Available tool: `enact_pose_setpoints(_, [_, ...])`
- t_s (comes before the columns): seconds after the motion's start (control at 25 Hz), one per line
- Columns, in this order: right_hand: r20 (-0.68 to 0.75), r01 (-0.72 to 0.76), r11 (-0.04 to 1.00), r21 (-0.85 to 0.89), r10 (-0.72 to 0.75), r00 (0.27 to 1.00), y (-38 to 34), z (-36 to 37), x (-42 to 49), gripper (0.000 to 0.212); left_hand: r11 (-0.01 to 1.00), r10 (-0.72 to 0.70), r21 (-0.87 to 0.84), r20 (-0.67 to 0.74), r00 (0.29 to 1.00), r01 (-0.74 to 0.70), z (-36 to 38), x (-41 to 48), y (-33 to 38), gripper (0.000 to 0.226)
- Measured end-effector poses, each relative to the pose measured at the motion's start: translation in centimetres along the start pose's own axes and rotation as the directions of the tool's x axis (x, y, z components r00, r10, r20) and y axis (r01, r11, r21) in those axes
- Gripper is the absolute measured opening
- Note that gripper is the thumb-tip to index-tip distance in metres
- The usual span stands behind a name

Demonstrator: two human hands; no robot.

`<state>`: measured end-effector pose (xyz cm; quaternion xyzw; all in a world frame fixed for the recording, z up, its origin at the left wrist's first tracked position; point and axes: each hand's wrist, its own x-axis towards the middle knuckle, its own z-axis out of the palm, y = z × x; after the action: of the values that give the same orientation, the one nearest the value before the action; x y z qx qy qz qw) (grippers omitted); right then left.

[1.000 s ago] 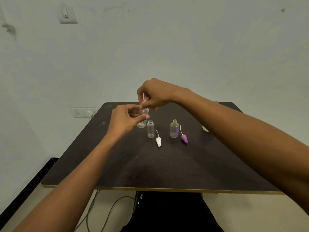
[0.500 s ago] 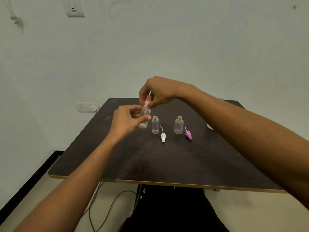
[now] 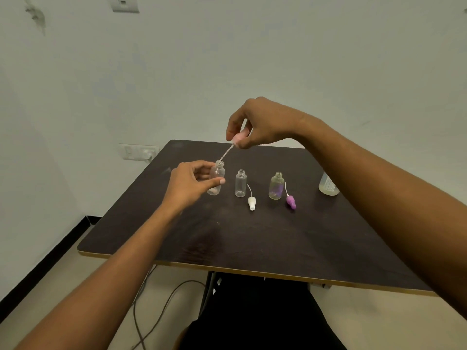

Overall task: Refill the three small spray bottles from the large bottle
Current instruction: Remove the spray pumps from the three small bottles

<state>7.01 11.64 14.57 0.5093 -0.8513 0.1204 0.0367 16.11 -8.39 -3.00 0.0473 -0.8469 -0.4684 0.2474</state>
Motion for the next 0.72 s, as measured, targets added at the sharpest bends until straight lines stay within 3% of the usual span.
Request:
enact_pose_setpoints(0.28, [-0.131, -0.170, 0.980, 0.103, 0.182, 0.974, 1.4, 3.6, -1.3, 0.013, 0.998, -0.059, 0.007, -0.067, 0.996, 0.060, -1.5, 0.2, -2.7, 0.037])
enact_pose_setpoints(0.44, [-0.229, -0.310, 0.920, 0.242, 0.364, 0.903, 1.0, 10.1, -1.8, 0.018, 0.995, -0.096, 0.025, -0.101, 0.990, 0.099, -1.6, 1.3, -3.8, 0.046])
enact_pose_setpoints(0.72, [-0.209, -0.496, 0.797, 0.344, 0.581, 0.787, -1.1, 19.5, -1.3, 0.019, 0.988, -0.133, 0.074, -0.056, 0.990, 0.137, -0.3, 2.5, -4.7, 0.049])
